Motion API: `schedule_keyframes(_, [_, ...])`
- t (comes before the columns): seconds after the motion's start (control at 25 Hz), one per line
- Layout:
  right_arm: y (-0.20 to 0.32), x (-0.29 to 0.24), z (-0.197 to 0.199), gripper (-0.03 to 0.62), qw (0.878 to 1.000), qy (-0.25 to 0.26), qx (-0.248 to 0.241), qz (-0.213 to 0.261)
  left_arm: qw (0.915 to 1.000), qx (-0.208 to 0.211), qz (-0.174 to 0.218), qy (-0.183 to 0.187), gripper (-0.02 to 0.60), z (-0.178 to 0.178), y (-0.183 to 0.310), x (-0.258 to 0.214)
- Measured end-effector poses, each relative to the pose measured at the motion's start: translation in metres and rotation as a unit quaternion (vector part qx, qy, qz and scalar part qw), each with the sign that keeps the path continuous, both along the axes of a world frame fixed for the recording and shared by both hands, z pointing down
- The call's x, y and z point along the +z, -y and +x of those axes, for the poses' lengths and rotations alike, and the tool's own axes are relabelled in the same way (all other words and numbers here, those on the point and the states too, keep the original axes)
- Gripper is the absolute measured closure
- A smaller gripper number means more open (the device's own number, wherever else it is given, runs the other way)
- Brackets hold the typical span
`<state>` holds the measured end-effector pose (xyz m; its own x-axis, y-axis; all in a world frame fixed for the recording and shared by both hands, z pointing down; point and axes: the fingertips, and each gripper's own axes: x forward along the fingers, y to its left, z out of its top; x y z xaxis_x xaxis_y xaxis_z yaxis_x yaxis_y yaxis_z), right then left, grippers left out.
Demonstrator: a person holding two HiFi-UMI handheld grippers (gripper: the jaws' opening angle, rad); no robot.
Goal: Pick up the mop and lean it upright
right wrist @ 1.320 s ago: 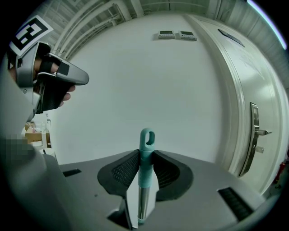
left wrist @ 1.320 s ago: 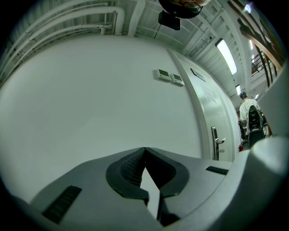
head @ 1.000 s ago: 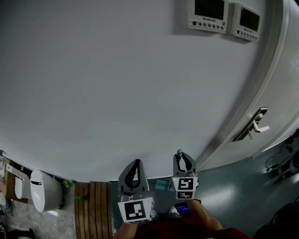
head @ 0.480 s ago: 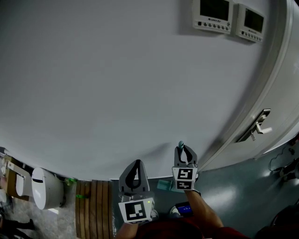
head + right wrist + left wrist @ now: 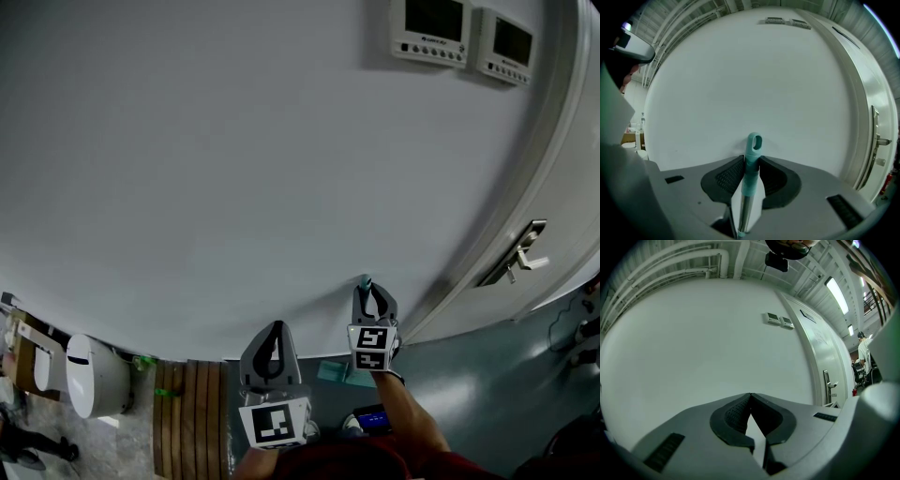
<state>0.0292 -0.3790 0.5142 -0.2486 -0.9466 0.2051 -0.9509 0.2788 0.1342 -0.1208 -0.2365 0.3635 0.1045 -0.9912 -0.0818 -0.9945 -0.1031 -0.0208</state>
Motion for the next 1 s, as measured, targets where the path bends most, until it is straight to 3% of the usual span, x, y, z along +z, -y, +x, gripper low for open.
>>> schedule_keyframes(0.4, [-0.0006, -0.0008, 0.0012, 0.476, 1.000, 0.005, -0.005, -0.001, 1.0000, 0.001, 0.000, 0.002, 0.568, 0.0003, -0.0011, 0.0002])
schedule_keyframes(0.6, [-0.0045, -0.0026, 0.0000, 0.424, 1.000, 0.016, -0.017, 0.000, 1.0000, 0.002, -0.002, 0.000, 0.568, 0.0002, -0.0028, 0.0011])
schedule_keyframes(1.0, [-0.0096, -0.0034, -0.0009, 0.411, 0.999, 0.022, -0.026, 0.001, 1.0000, 0.006, 0.003, 0.002, 0.568, 0.0046, -0.0020, -0.0007])
